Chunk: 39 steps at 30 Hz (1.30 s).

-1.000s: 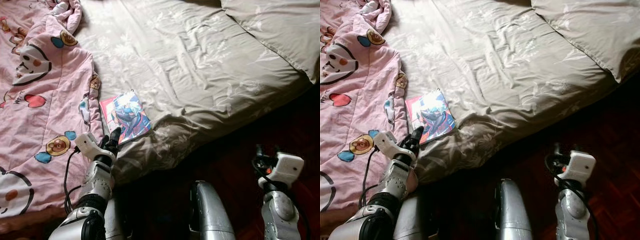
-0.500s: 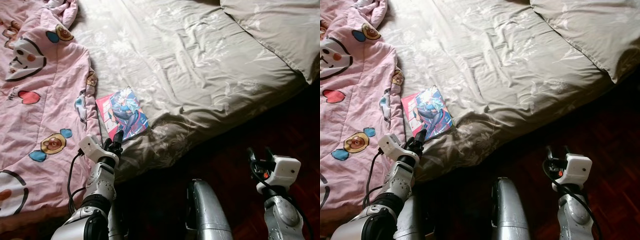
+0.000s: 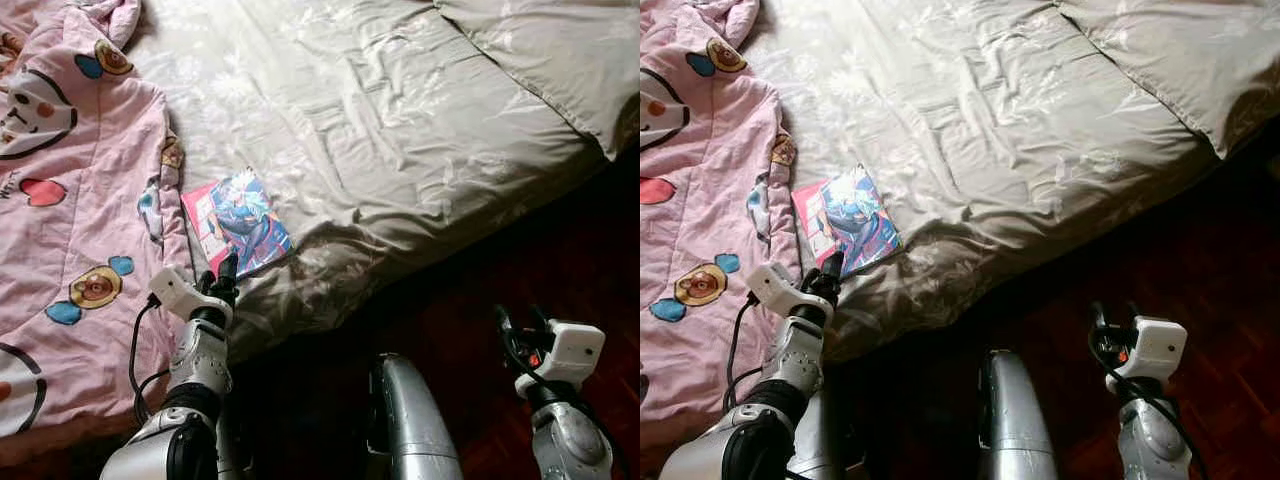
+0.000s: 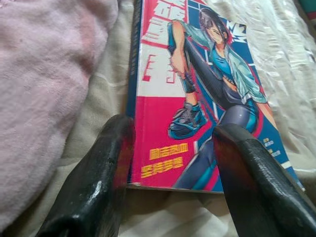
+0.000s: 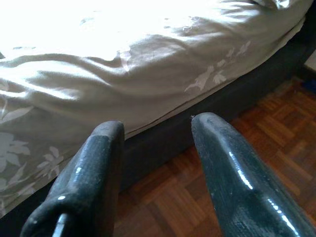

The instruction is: Clean up the room

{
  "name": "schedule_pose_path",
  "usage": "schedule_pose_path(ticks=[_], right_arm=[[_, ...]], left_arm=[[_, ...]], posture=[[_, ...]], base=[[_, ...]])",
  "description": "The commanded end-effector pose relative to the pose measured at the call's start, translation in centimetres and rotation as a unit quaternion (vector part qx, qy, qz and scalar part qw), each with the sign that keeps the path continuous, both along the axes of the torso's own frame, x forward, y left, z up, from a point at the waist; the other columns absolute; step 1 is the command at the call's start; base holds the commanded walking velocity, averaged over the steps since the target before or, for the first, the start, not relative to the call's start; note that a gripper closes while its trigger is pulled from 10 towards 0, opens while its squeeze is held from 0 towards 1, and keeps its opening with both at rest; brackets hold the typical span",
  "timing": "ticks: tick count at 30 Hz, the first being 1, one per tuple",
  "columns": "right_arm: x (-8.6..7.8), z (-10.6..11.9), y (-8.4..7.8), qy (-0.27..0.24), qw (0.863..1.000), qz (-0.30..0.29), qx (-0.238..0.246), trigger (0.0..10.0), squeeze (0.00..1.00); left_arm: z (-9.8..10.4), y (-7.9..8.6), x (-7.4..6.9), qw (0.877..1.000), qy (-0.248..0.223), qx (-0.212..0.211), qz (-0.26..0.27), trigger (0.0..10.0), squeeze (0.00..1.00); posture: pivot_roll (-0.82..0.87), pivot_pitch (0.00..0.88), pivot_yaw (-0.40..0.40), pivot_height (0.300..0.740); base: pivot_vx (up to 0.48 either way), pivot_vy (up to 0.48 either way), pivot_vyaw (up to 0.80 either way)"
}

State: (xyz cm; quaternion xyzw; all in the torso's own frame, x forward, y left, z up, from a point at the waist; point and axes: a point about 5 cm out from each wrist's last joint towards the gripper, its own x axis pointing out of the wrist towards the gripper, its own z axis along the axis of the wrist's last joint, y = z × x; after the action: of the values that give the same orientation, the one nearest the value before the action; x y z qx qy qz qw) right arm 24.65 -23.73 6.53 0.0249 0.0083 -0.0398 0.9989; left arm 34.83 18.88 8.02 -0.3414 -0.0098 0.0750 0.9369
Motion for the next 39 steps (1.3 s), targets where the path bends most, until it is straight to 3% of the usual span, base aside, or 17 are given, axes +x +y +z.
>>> schedule_pose_path(ticks=[1, 7, 13, 19, 27, 28, 29, 30, 31, 32, 39], right_arm=[[-0.7, -0.5, -0.2, 0.014, 1.000, -0.006, 0.005, 10.0, 0.00], [-0.8, -0.4, -0.3, 0.017, 1.000, -0.006, 0.003, 10.0, 0.00], [-1.1, -0.2, -0.4, 0.019, 1.000, -0.006, 0.001, 10.0, 0.00], [-1.5, -0.4, -0.4, 0.026, 1.000, -0.005, 0.000, 10.0, 0.00], [-1.7, -0.5, -0.2, 0.032, 1.000, -0.002, 0.000, 10.0, 0.00], [-1.7, -0.5, -0.2, 0.032, 0.999, -0.001, 0.000, 10.0, 0.00], [-1.7, -0.5, -0.2, 0.032, 0.999, -0.001, 0.000, 10.0, 0.00], [-1.7, -0.5, -0.2, 0.032, 0.999, 0.000, 0.000, 10.0, 0.00], [-1.7, -0.5, -0.2, 0.033, 0.999, 0.000, 0.000, 10.0, 0.00], [-1.7, -0.4, -0.3, 0.033, 0.999, 0.000, -0.001, 10.0, 0.00], [-1.8, -0.3, -0.6, 0.033, 0.999, -0.004, -0.003, 10.0, 0.00]], left_arm=[[-1.3, -0.2, -0.6, 1.000, 0.030, -0.002, 0.001, 10.0, 0.00], [-2.1, -0.2, -1.0, 0.998, 0.058, 0.006, 0.016, 10.0, 0.00], [-2.4, -0.9, -1.0, 0.998, 0.054, -0.038, 0.000, 10.0, 0.00], [-2.8, -1.7, -1.0, 0.988, 0.039, -0.148, -0.008, 10.0, 0.00], [-3.0, -1.8, -1.1, 0.988, 0.035, -0.153, -0.016, 9.9, 0.00], [-3.0, -1.7, -1.1, 0.987, 0.035, -0.156, -0.015, 6.9, 0.00], [-3.1, -1.7, -1.2, 0.986, 0.036, -0.160, -0.014, 5.1, 0.00], [-3.1, -1.7, -1.2, 0.985, 0.036, -0.167, -0.013, 1.9, 0.00], [-3.2, -1.7, -1.2, 0.985, 0.036, -0.170, -0.013, 0.5, 0.00], [-3.2, -1.7, -1.3, 0.984, 0.036, -0.173, -0.013, 0.0, 0.00], [-3.7, -2.1, -1.6, 0.979, 0.039, -0.201, -0.022, 0.0, 0.00]], posture=[[-0.18, 0.363, -0.071, 0.573], [-0.20, 0.370, -0.074, 0.573], [-0.21, 0.381, -0.081, 0.573], [-0.22, 0.388, -0.088, 0.573], [-0.22, 0.391, -0.096, 0.573], [-0.22, 0.391, -0.096, 0.573], [-0.22, 0.391, -0.096, 0.573], [-0.22, 0.391, -0.096, 0.573], [-0.22, 0.391, -0.097, 0.573], [-0.22, 0.390, -0.097, 0.573], [-0.23, 0.392, -0.097, 0.573]], base=[[0.000, 0.000, 0.00], [0.000, 0.000, 0.00], [0.000, 0.000, 0.00], [0.000, 0.000, 0.00], [0.000, 0.000, 0.00], [0.000, 0.000, 0.00], [0.000, 0.000, 0.00], [0.000, 0.000, 0.00], [0.000, 0.000, 0.00], [0.000, 0.000, 0.00], [0.000, 0.000, 0.00]])
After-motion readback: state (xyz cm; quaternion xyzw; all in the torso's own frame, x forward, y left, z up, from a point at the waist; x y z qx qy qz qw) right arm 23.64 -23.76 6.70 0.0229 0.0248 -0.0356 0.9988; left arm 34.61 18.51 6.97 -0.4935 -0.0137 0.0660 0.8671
